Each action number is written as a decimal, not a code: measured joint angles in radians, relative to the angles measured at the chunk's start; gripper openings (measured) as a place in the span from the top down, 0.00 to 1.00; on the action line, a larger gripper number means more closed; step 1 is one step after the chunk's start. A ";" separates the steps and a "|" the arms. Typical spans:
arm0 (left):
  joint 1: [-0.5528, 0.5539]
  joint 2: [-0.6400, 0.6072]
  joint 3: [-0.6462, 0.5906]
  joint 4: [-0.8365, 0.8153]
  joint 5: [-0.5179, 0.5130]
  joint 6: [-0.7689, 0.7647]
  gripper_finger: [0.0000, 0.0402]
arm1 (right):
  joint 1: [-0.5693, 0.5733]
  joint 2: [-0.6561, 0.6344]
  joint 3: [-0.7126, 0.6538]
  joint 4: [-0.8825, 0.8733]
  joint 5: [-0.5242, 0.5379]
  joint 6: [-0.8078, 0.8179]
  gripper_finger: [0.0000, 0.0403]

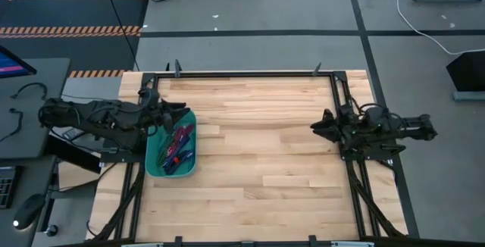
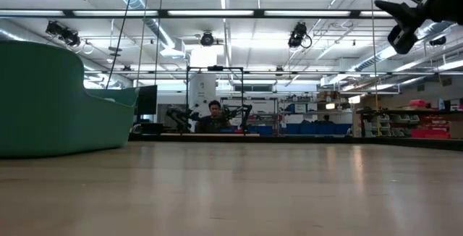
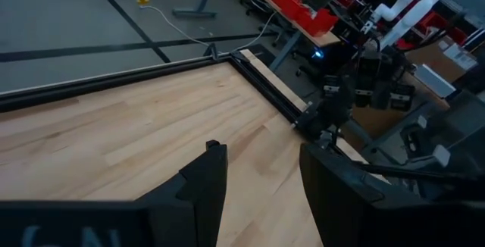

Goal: Pick and place USB-C Cables
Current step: Return to Home Position

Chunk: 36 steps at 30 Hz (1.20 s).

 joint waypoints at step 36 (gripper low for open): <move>0.151 -0.102 -0.251 0.257 0.201 0.407 0.98 | -0.097 0.020 -0.188 0.108 0.040 -0.261 0.91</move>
